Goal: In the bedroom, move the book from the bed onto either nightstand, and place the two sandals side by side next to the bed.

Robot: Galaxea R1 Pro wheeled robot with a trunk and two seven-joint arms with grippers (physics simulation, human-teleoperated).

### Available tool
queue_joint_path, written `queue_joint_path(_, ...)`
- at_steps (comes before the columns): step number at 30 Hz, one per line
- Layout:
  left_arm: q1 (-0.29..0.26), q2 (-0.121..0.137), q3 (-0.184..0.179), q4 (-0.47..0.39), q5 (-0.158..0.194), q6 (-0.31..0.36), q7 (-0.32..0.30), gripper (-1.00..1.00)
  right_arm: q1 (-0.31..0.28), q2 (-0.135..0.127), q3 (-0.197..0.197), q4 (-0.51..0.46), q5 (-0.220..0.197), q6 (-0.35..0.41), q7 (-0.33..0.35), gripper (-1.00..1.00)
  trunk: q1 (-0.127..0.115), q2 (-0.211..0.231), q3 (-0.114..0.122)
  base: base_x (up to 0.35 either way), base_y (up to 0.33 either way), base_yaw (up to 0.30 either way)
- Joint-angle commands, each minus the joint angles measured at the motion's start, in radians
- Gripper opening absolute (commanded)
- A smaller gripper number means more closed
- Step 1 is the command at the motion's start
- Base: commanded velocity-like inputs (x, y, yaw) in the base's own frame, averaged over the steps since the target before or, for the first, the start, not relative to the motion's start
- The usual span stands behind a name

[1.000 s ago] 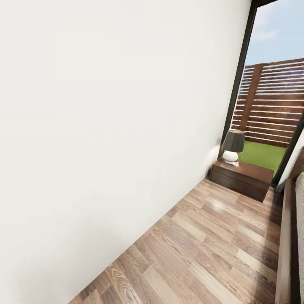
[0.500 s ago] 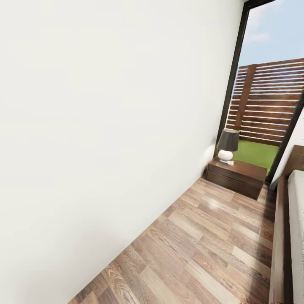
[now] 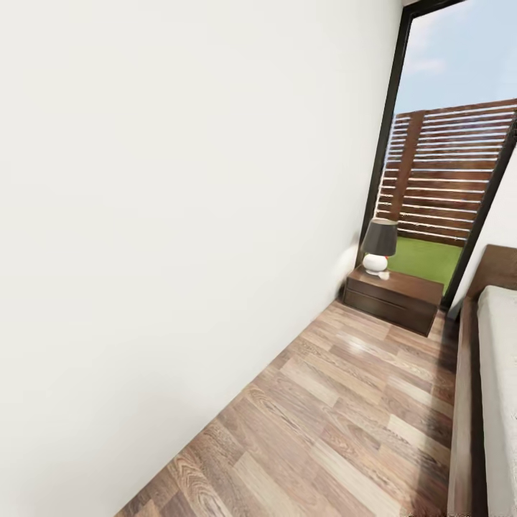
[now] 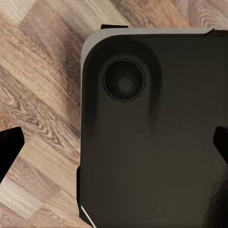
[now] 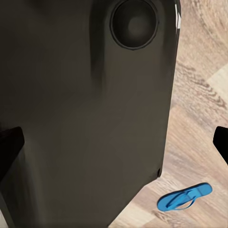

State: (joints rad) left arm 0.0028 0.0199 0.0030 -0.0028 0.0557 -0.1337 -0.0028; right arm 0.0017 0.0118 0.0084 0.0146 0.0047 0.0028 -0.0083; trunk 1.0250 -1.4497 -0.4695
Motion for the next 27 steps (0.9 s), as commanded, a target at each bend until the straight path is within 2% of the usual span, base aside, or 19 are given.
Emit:
queue_joint_path(1, 0.000, 0.000, -0.001, 0.000, 0.006, -0.003, 0.000, 1.00, 0.000, 0.000, 0.001, 0.000, 0.000, 0.000, -0.001, 1.00, 0.000, 0.000, 0.000, 0.000, 0.000, -0.086)
queue_joint_path(27, 0.000, 0.000, -0.001, 0.000, 0.006, -0.003, 0.000, 1.00, 0.000, 0.000, 0.001, 0.001, 0.000, 0.000, -0.001, 1.00, 0.000, 0.000, 0.000, 0.000, 0.000, -0.086)
